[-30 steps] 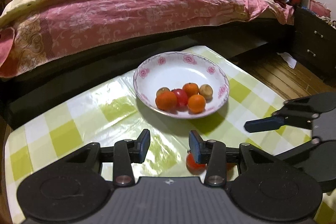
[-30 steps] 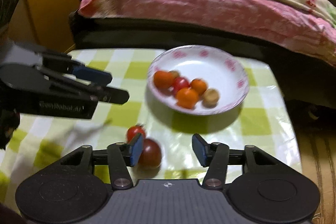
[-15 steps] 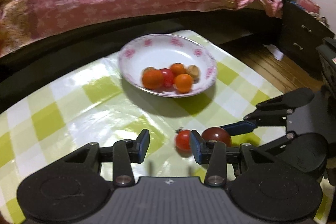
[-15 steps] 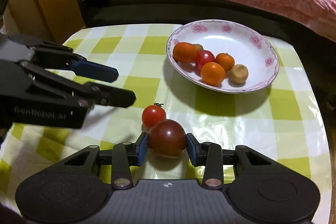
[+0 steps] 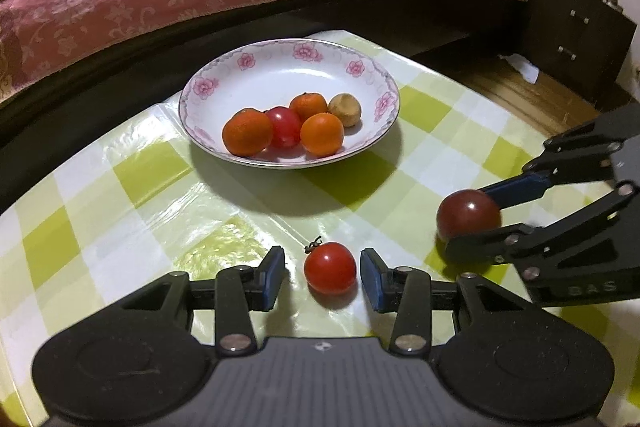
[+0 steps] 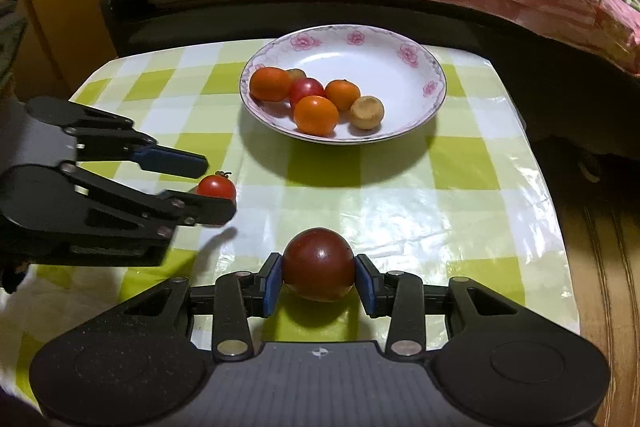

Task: Organize fruits
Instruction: 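Grasp the red cherry tomato with the left tool while the right tool grasps the dark tomato, then carry both tomatoes over the white plate and open both tools to drop them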

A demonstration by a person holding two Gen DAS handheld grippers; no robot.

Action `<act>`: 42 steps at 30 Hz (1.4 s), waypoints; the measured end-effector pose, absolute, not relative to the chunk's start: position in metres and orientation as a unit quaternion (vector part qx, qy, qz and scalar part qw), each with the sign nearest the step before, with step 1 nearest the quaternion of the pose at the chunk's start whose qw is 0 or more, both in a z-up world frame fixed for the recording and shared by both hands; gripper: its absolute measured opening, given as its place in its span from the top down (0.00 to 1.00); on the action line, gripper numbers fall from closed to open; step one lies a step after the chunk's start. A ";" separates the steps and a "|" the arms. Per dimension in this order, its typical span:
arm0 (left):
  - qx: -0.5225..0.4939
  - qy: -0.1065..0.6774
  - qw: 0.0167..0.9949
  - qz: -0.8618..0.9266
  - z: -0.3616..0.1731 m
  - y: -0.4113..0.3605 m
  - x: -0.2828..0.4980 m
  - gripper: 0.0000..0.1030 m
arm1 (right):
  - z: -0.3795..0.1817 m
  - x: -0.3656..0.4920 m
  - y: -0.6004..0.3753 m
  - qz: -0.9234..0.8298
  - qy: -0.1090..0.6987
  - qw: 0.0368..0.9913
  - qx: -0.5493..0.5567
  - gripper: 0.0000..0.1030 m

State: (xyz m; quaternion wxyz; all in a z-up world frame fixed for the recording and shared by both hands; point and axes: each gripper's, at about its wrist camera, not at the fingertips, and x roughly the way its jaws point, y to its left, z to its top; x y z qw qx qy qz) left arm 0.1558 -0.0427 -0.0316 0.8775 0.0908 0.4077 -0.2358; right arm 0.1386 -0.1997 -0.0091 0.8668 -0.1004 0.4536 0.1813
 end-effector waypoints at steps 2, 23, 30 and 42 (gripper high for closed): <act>0.096 0.406 0.877 -0.237 -0.035 -0.045 0.155 0.61 | -0.011 0.140 -0.198 0.185 0.451 0.867 -0.104 0.67; 0.112 0.398 0.879 -0.236 -0.036 -0.044 0.150 0.56 | -0.014 0.144 -0.203 0.188 0.448 0.868 -0.106 0.47; 0.115 0.394 0.882 -0.233 -0.037 -0.047 0.148 0.58 | -0.017 0.145 -0.201 0.191 0.454 0.864 -0.107 0.54; 0.107 0.400 0.878 -0.238 -0.034 -0.048 0.147 0.65 | -0.016 0.146 -0.200 0.192 0.469 0.858 -0.085 0.68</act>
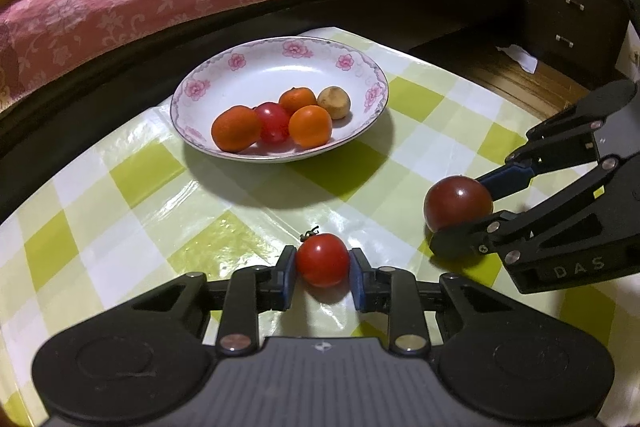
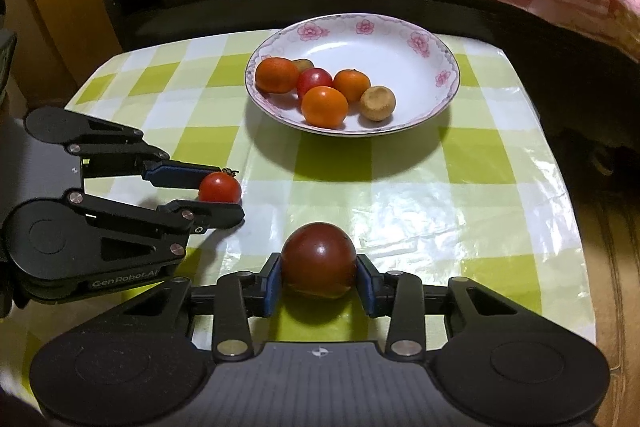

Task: Organize fruits
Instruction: 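Carry both tomatoes over the white plate and open both tools to drop them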

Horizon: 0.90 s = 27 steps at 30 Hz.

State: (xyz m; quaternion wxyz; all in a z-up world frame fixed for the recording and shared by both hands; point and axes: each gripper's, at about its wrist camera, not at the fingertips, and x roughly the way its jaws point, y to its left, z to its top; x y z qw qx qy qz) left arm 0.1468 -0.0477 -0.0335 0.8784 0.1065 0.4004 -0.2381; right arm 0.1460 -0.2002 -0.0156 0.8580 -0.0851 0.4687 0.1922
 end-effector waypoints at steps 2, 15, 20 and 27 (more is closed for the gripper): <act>0.103 0.399 0.879 -0.241 -0.031 -0.048 0.146 0.65 | -0.014 0.146 -0.200 0.194 0.466 0.859 -0.082 0.68; 0.082 0.374 0.893 -0.237 -0.007 -0.046 0.153 0.65 | 0.007 0.150 -0.197 0.198 0.434 0.877 -0.061 0.68; 0.085 0.356 0.903 -0.226 0.004 -0.045 0.165 0.66 | 0.016 0.161 -0.196 0.194 0.417 0.886 -0.061 0.68; 0.086 0.337 0.915 -0.206 0.012 -0.045 0.200 0.66 | 0.024 0.197 -0.195 0.183 0.394 0.899 -0.050 0.68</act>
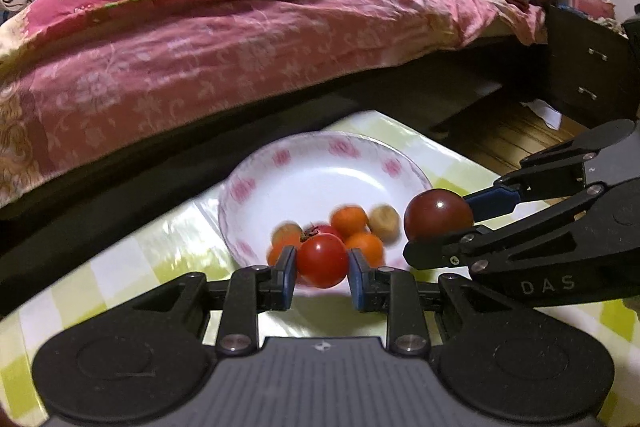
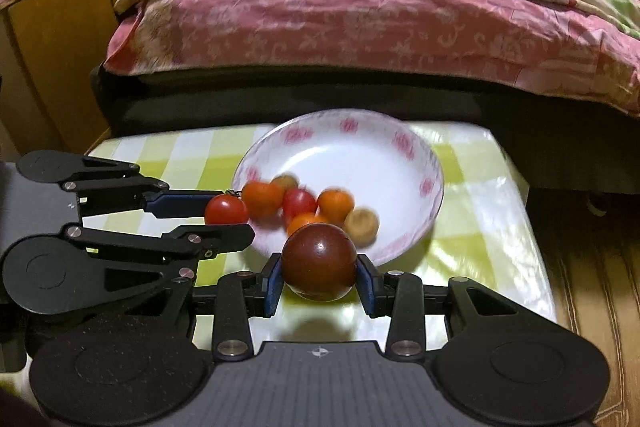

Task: Organize fruits
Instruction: 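Carry both tomatoes over the white plate and open both tools to drop them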

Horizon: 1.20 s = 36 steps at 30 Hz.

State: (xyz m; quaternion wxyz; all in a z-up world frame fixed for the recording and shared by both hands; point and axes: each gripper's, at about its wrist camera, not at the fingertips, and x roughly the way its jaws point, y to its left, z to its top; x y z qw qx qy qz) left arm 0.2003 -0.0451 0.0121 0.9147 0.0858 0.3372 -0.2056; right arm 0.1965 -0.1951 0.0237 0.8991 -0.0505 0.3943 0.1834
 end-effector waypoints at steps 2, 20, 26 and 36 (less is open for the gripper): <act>0.086 0.335 0.917 -0.201 0.012 -0.046 0.213 0.66 | 0.024 0.207 -0.195 0.181 0.389 0.902 -0.055 0.67; 0.085 0.347 0.914 -0.189 -0.008 -0.053 0.262 0.66 | -0.001 0.257 -0.203 0.170 0.384 0.906 -0.047 0.64; 0.089 0.350 0.914 -0.183 -0.010 -0.054 0.268 0.66 | -0.004 0.261 -0.204 0.167 0.384 0.907 -0.037 0.63; 0.095 0.346 0.915 -0.183 -0.010 -0.058 0.267 0.60 | 0.002 0.261 -0.208 0.156 0.367 0.917 -0.031 0.62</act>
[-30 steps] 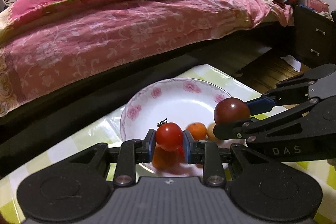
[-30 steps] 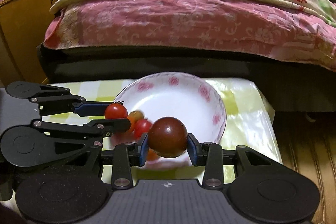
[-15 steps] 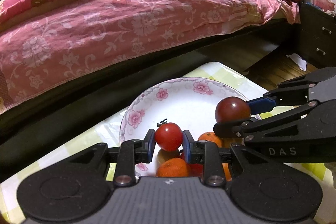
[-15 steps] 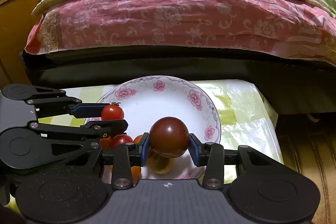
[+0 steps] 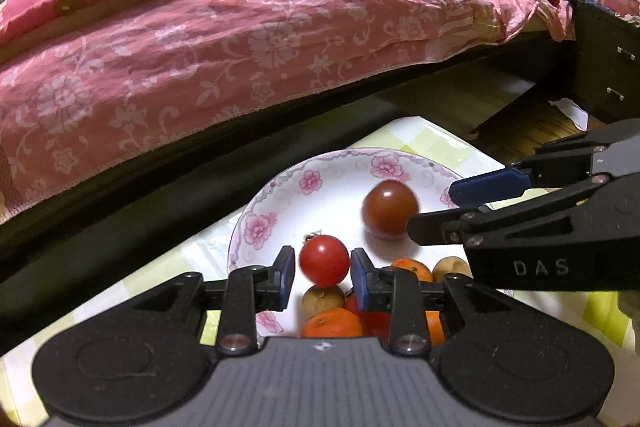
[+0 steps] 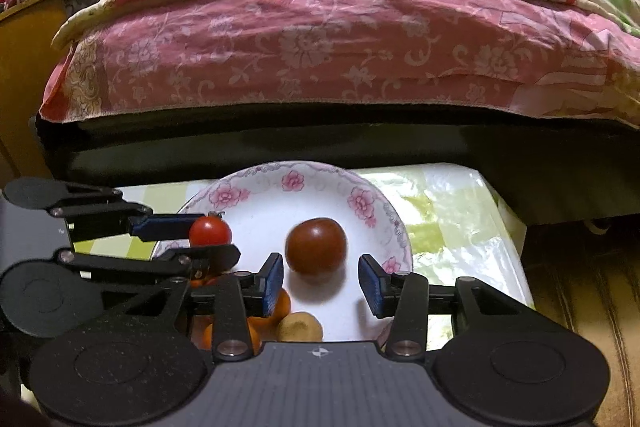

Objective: Organize fruits

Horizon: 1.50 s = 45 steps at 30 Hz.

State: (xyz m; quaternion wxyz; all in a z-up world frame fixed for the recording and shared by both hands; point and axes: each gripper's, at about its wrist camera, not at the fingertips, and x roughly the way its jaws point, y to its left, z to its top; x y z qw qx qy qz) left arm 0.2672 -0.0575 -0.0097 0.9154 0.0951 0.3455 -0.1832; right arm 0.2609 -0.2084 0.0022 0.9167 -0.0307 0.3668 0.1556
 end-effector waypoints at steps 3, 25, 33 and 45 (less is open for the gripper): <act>0.094 0.342 0.917 -0.182 -0.006 -0.058 0.266 0.59 | 0.004 0.260 -0.211 0.149 0.364 0.919 -0.028 0.62; 0.059 0.342 0.923 -0.167 0.019 -0.042 0.207 0.58 | 0.029 0.207 -0.213 0.110 0.366 0.923 -0.033 0.61; 0.057 0.351 0.919 -0.170 0.016 -0.047 0.191 0.58 | 0.030 0.191 -0.211 0.107 0.368 0.923 -0.029 0.60; 0.051 0.342 0.925 -0.160 0.027 -0.044 0.184 0.46 | 0.030 0.179 -0.212 0.098 0.370 0.924 -0.017 0.57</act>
